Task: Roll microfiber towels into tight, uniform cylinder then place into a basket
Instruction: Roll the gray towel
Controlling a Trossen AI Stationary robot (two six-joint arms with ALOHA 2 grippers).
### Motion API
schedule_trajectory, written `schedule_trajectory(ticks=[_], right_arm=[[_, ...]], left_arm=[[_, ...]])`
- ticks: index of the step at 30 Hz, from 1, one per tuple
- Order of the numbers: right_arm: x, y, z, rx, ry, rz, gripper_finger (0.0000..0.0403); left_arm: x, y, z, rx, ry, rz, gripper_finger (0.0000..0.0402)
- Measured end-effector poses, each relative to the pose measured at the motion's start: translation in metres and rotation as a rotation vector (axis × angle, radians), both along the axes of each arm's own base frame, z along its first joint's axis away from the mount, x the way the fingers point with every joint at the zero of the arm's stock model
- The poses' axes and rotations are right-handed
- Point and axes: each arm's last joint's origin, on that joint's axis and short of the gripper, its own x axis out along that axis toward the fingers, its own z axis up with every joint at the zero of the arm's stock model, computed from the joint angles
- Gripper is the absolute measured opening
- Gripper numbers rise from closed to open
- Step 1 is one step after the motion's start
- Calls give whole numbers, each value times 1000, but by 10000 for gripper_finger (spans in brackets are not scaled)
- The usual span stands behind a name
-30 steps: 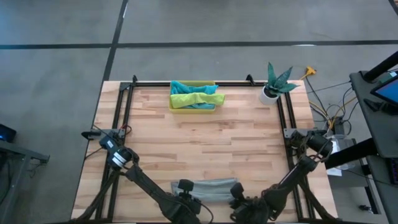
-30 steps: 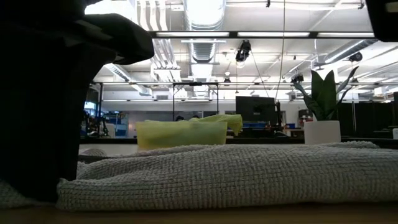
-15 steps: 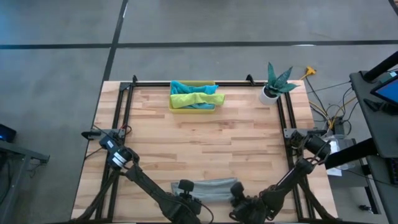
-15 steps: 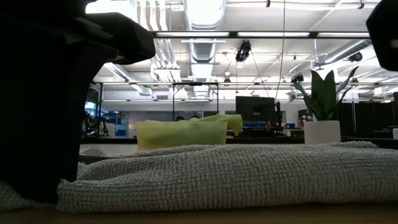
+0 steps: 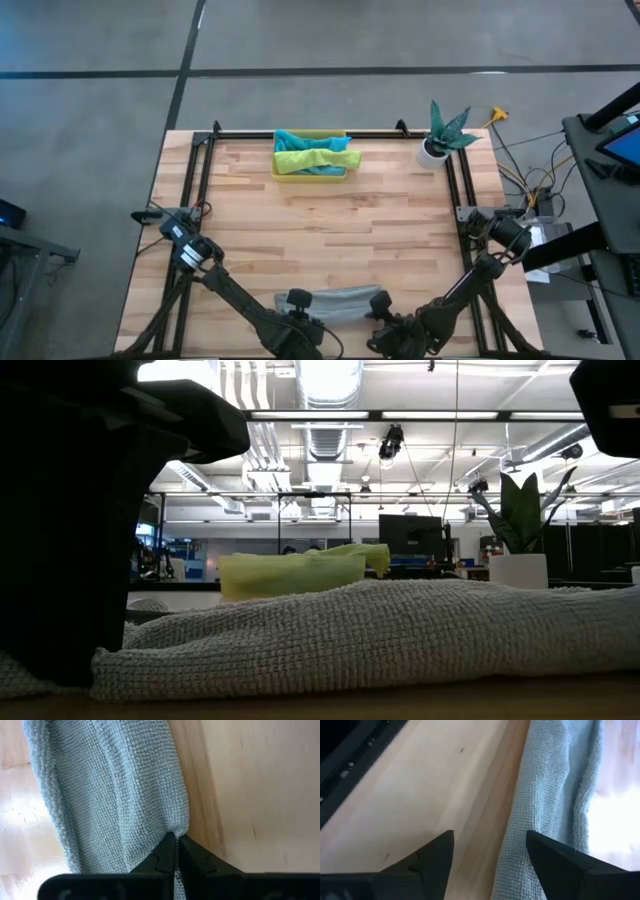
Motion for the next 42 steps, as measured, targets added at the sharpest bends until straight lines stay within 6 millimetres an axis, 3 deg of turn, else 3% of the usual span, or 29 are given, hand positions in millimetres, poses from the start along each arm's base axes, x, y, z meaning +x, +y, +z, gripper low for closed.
schedule_trajectory(ticks=[4, 9, 21, 26, 32, 37, 42], right_arm=[[0, -3, -4, -46, -20, -18, 240], [0, -9, -8, -69, -11, -33, 206], [-2, -16, -15, -97, 17, -32, 20], [-1, -16, -7, -46, 48, -13, 10], [0, -11, 28, 110, 81, 89, 9], [5, -20, 46, 252, 151, 131, 9], [13, -34, 33, 322, 239, 77, 9]], left_arm=[[0, 0, 0, 0, 0, 0, 1], [0, 0, 1, -2, -1, 1, 1], [-3, 1, 26, -53, -50, 6, 1], [-3, 1, 26, -96, -22, 14, 1], [-4, -1, 26, -111, -17, 9, 1], [-4, -2, 27, -120, -24, 6, 1], [-5, -3, 26, -120, -22, 3, 1]])
